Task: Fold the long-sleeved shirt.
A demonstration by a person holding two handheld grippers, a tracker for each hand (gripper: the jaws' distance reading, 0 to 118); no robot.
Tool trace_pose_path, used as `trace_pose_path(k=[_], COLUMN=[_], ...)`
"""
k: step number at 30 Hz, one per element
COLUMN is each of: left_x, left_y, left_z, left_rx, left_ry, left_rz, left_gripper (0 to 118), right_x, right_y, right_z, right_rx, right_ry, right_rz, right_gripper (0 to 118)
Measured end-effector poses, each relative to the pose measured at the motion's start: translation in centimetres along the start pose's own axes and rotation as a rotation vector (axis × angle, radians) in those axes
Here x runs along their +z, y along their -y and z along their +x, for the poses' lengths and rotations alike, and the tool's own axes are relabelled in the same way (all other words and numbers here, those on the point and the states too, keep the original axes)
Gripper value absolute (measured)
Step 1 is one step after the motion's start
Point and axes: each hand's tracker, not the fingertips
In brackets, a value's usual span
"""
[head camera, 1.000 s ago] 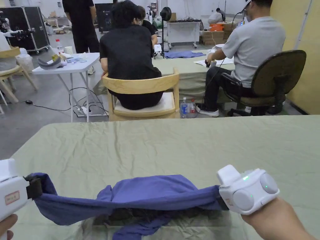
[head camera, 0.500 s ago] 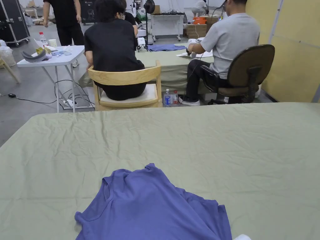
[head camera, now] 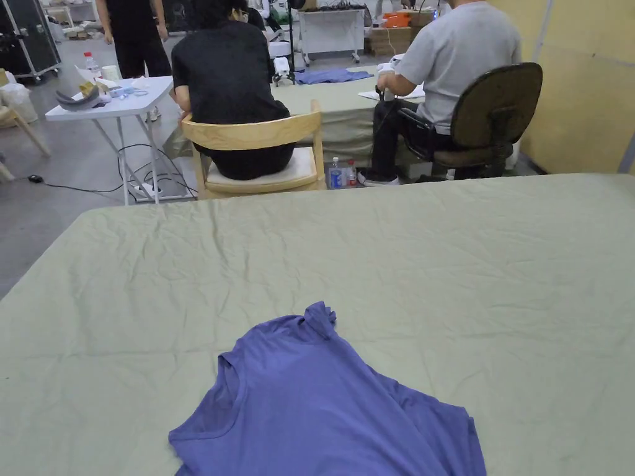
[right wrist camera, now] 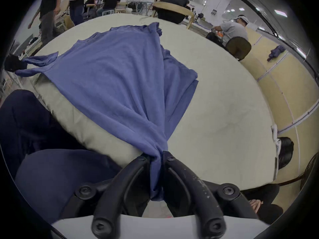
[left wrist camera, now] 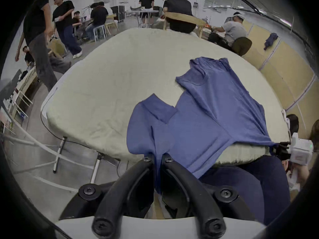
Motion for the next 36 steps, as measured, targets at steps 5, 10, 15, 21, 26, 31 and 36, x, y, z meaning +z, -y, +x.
trace_pose_path(k=[5,10,15,21,26,31,36], left_x=[1.6,1.9,0.7,-5.8,-17.4,-30.3,-35.8], left_y=[-1.9,-3.4,-5.0,-13.7,-25.6,-33.5,-33.5], left_z=[1.9,5.0,8.0,12.6,16.4,19.6,21.1], left_rx=[-0.007,-0.020,-0.130,-0.238,-0.282,-0.268,-0.325], left_ry=[0.041,0.043,0.070,0.137,0.118,-0.014,-0.028], left_rz=[0.188,0.179,0.125,0.139,0.136,0.005,-0.065], left_gripper=[108,101,0,9,110,98,87], right_x=[2.1,4.5,5.1,4.2,2.0,-0.7,-3.7], right_y=[-1.4,-3.1,-2.9,-4.8,-6.3,-7.2,-7.9], right_z=[0.9,3.2,4.7,4.0,5.2,7.3,8.7], right_rx=[-0.087,-0.270,-0.412,-0.363,-0.413,-0.450,-0.420], right_ry=[0.082,0.023,-0.037,-0.067,-0.121,-0.122,-0.119], right_rz=[0.140,0.216,0.288,0.331,0.309,0.276,0.211], right_gripper=[115,82,2,2,2,2,2])
